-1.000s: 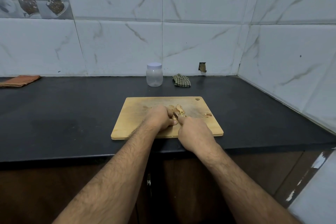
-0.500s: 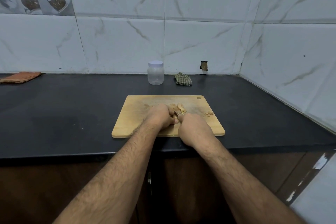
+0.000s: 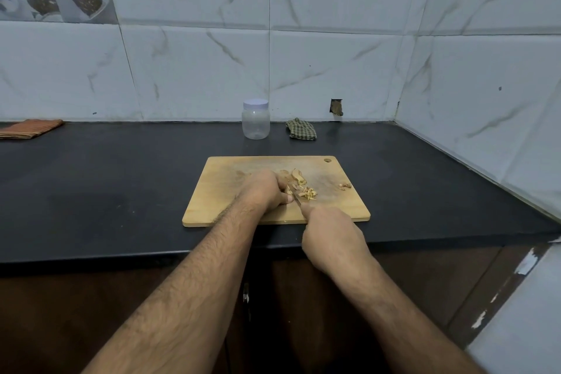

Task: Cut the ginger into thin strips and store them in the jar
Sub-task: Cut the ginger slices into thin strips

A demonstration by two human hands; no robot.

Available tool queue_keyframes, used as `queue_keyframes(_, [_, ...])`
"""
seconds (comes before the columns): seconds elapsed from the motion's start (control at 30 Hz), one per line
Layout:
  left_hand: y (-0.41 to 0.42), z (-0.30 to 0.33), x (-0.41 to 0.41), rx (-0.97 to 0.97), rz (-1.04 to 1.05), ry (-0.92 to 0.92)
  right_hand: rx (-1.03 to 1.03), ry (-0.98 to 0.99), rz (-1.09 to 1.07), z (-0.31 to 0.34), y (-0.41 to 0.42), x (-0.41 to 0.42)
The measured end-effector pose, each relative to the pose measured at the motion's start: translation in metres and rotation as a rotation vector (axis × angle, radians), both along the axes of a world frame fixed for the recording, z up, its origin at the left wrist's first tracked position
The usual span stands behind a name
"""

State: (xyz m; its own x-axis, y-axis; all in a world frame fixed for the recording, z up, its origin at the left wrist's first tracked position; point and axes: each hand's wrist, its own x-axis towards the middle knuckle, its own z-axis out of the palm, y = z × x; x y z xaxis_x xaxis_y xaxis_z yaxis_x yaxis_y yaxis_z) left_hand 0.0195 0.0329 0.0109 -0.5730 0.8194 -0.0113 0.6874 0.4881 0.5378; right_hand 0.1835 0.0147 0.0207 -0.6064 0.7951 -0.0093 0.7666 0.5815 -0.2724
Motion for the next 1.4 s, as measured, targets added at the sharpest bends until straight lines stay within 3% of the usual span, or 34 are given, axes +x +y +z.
queue_keyframes(0.5, [-0.004,0.000,0.001,0.017,0.004,-0.042,0.003,0.071,-0.015,0.003,0.011,-0.004])
queue_keyframes(0.8, [0.000,0.002,-0.007,0.110,0.083,-0.408,-0.004,0.097,-0.014,0.005,0.019,-0.013])
queue_keyframes(1.03, [0.014,0.010,-0.009,-0.031,0.164,-0.470,0.005,0.154,0.021,0.006,0.022,-0.018])
queue_keyframes(1.4, [0.018,0.013,-0.011,-0.088,0.206,-0.558,0.013,0.142,0.028,-0.001,0.028,-0.023])
